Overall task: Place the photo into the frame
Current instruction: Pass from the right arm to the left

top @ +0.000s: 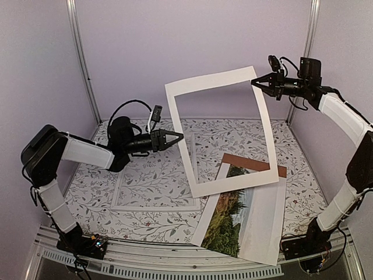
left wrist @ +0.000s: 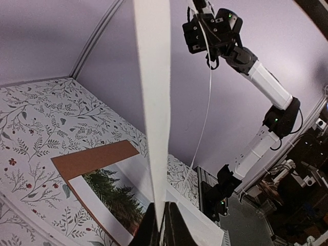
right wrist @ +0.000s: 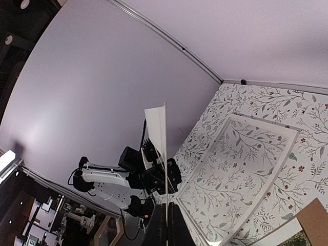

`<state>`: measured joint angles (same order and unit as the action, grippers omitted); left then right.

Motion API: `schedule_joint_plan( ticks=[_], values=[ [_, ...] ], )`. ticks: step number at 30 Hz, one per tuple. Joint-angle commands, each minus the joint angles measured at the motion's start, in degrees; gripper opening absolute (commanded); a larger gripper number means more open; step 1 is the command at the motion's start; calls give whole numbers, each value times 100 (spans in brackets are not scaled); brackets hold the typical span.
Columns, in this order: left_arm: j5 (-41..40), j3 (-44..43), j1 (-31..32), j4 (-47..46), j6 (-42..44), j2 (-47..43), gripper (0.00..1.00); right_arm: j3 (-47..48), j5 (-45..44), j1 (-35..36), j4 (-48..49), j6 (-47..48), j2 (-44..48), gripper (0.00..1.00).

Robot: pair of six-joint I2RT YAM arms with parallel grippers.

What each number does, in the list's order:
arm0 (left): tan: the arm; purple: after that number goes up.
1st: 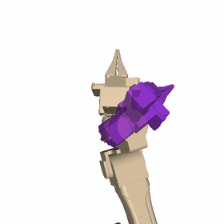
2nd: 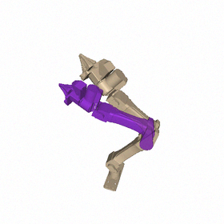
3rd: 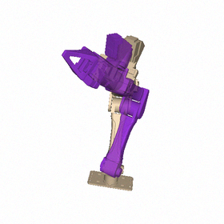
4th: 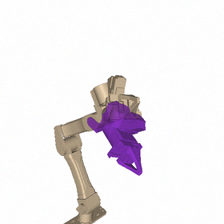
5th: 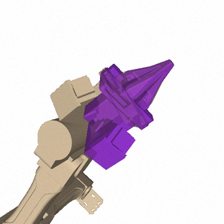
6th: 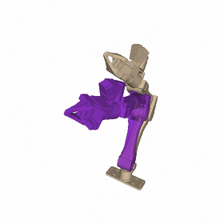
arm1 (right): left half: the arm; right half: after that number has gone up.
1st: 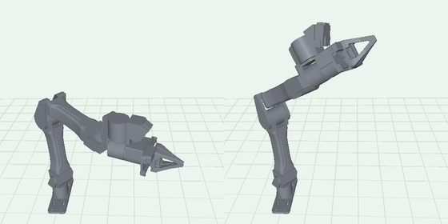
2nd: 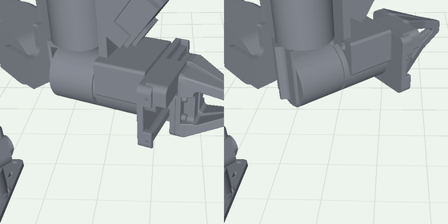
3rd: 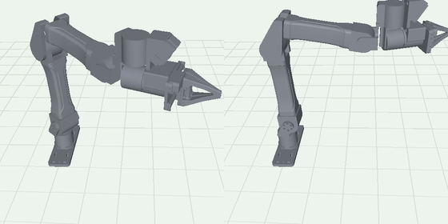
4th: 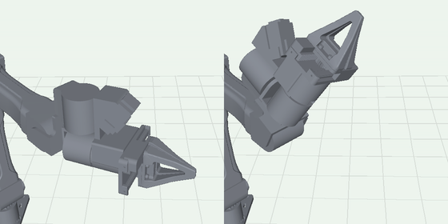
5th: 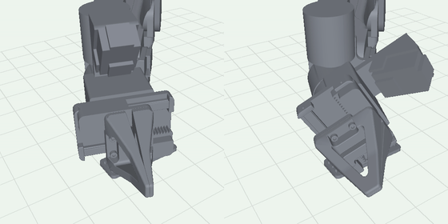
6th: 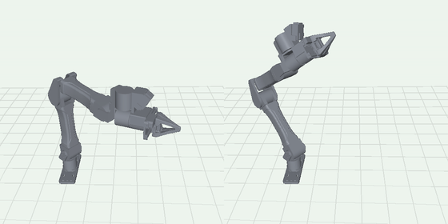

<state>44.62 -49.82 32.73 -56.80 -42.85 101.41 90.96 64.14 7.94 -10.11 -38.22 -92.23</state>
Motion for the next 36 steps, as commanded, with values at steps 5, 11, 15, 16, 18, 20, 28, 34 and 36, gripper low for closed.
schedule_joint_plan(
  ticks=[5, 11, 15, 16, 18, 20, 28, 34, 36],
  values=[
    [81, -10, -323, 719, -157, -599, 0, -360, -516, -8, -88, 404, -180, 3],
    [-200, -441, -425, 3061, 325, -1052, 0, -716, -689, 170, 83, 484, -383, 4],
    [-420, -634, -513, 4245, 444, -1381, 0, -817, -841, 256, 286, 441, -602, 8],
    [-457, -671, -551, 4496, 440, -1439, 0, -843, -868, 266, 343, 437, -641, 11],
    [-535, -711, -667, 4986, 423, -1539, 0, -907, -912, 263, 454, 408, -756, 17],
    [-570, -701, -833, 5386, 393, -1599, 0, -929, -987, 266, 405, 436, -853, 27],
    [-215, -736, -1811, 6919, 1029, -1352, 0, -1067, -1753, 263, -288, 1025, -995, 45],
    [-617, -1296, -2166, 8505, 2133, -764, 0, -1328, -1940, 261, -306, 1183, -946, 45],
    [-656, -1321, -2241, 8710, 2293, -685, 0, -1422, -1899, 268, -218, 1178, -980, 45]
  ],
)
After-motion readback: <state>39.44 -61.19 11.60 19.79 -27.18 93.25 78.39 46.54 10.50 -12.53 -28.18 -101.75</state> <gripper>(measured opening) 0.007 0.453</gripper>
